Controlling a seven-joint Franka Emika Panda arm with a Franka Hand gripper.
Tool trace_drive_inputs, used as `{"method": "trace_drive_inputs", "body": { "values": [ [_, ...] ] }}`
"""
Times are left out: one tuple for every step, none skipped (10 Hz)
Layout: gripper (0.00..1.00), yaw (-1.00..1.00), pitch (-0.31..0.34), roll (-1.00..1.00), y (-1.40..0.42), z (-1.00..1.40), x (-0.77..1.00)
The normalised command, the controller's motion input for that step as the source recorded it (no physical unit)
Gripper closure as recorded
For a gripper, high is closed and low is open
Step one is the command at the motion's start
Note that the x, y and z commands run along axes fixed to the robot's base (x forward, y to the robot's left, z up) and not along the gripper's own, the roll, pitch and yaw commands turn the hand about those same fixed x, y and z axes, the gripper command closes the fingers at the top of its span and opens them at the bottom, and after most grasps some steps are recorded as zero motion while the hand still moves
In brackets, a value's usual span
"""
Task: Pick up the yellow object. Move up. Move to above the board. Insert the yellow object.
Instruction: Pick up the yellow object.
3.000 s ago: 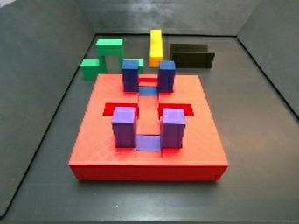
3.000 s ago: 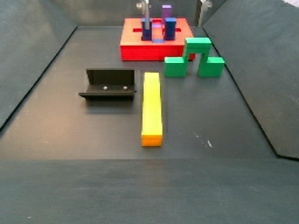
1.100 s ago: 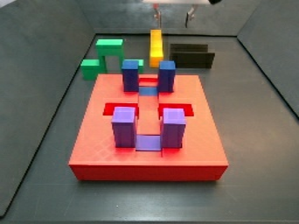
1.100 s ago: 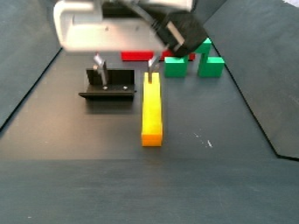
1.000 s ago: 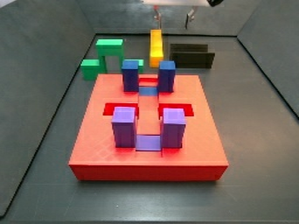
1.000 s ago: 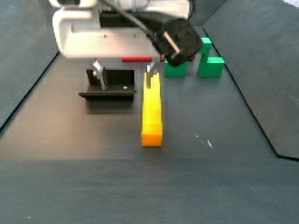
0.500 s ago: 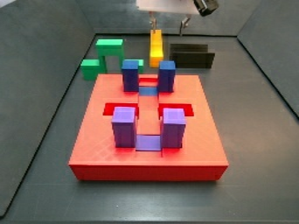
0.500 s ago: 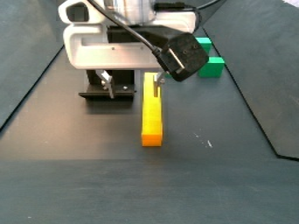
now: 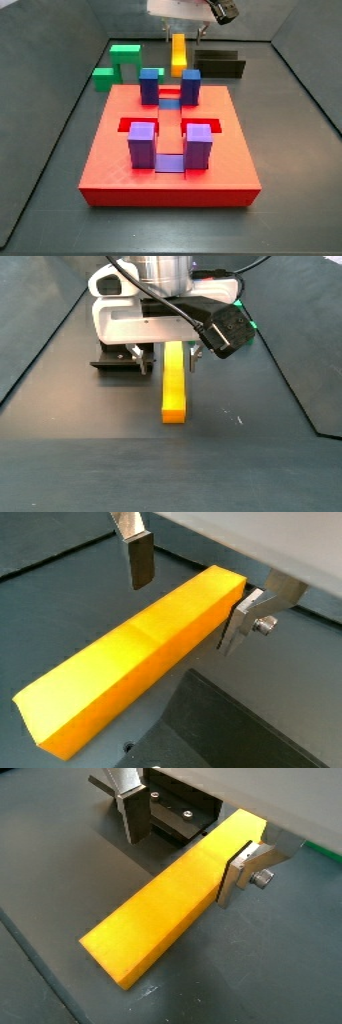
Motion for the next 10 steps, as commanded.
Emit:
{"method": "trace_drive_inputs", "body": {
  "values": [
    [0.0,0.0,-0.024,-0.03,0.0,-0.23,-0.05],
    [0.0,0.0,-0.029,-0.01,0.0,-0.28,-0.1],
    [0.0,0.0,-0.029,0.0,0.0,-0.33,-0.22],
    [0.0,-0.04,-0.014,0.0,0.04,-0.23,-0.36],
    [0.0,-0.05,-0.017,-0.02,0.03,-0.17,-0.35],
    [0.0,-0.02,-0.034,-0.03,0.0,-0.14,-0.31],
    [0.0,0.0,-0.05,-0.07,0.0,-0.03,-0.15],
    [0.0,0.09,-0.046,-0.07,-0.05,0.0,0.0],
    [0.0,0.07,-0.054,-0.03,-0.06,0.0,0.0],
    [0.0,0.04,-0.073,-0.03,-0.08,-0.01,0.0]
  ]
}}
